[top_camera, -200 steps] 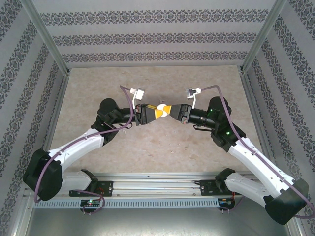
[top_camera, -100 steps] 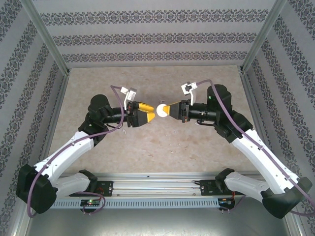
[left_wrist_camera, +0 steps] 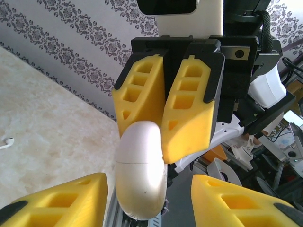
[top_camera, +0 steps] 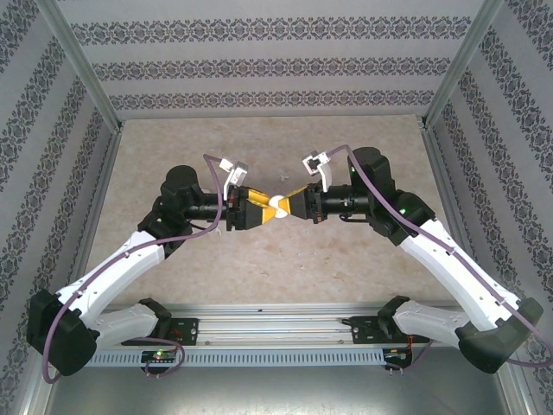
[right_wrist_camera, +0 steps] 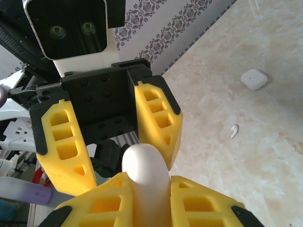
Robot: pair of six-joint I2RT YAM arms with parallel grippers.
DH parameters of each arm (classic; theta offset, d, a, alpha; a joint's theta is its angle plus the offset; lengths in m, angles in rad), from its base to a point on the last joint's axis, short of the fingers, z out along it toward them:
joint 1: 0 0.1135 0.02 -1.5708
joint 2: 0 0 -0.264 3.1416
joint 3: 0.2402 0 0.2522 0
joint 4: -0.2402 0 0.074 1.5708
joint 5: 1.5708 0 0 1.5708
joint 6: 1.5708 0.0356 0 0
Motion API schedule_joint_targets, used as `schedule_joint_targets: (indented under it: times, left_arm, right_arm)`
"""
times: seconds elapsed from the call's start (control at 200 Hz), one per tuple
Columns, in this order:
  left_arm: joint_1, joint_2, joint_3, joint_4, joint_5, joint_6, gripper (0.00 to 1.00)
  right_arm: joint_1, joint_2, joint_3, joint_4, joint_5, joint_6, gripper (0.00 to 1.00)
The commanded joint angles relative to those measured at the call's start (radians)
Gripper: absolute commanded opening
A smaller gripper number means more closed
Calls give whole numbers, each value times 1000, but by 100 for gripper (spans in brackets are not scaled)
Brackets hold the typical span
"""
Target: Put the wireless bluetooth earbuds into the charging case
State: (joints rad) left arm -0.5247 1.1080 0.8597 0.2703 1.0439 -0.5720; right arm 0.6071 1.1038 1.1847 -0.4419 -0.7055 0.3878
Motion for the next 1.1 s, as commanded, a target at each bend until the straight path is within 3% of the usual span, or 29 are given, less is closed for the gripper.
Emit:
schedule_joint_targets:
  times: [0.0,0.33,0.5,0.714,0.819,1.094]
  left_arm:
    - [-14,0,15,13,28,3,43]
    - [-21,23,16,7,39,-7,42]
    - [-26,35,19,15,45,-9,34]
    - [-28,31,11,19,45,9,17]
    - [-28,23,-22,90,58,34,0]
    - [-28,-21,-76,87,21,150,0]
  right_arm:
    - [13,2,38,3,-16,-25,14]
    - [17,-2,30,15,-6,-26,14]
    - [19,1,35,14,-8,-24,14]
    - [19,1,31,18,-11,-24,14]
    - [19,1,21,17,-15,-20,18]
    - [-42,19,-1,-14,-33,45,35]
